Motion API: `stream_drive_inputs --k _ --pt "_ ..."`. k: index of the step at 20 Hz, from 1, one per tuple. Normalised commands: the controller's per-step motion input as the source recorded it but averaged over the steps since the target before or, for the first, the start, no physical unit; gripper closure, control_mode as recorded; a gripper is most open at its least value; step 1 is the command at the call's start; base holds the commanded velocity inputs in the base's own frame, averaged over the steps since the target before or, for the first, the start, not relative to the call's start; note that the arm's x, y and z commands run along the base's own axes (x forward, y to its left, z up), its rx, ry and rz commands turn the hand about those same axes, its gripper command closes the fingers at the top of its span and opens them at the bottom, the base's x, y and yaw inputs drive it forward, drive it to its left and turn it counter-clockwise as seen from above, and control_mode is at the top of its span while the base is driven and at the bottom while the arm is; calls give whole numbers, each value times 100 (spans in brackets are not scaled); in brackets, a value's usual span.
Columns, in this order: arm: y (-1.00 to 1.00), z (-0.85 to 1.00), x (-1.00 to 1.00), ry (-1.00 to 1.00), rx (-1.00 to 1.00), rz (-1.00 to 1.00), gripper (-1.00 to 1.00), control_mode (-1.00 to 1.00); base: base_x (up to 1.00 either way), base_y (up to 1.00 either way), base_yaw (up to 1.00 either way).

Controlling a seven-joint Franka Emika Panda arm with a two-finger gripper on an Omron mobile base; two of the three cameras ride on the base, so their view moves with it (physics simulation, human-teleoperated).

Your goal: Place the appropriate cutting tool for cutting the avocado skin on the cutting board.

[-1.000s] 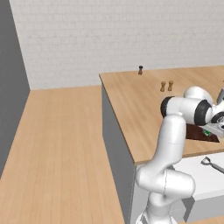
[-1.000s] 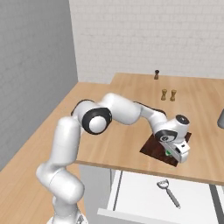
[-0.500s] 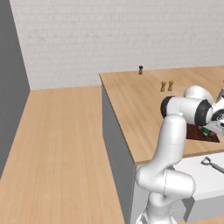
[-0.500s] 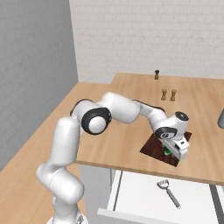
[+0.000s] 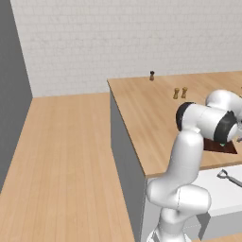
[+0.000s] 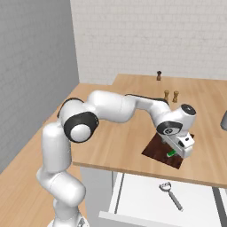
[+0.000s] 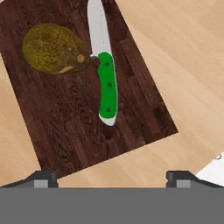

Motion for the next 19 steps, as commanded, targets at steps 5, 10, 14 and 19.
stream_drive_inputs --k 5,10,14,19 --pt "100 36 -100 -3 -20 16 -100 -100 0 0 0" --pt "100 8 -100 0 -26 15 -100 -100 0 0 0" --pt "100 15 -100 -3 -15 8 -100 -100 0 0 0" --pt "72 33 -100 0 -3 7 -100 -100 0 0 0"
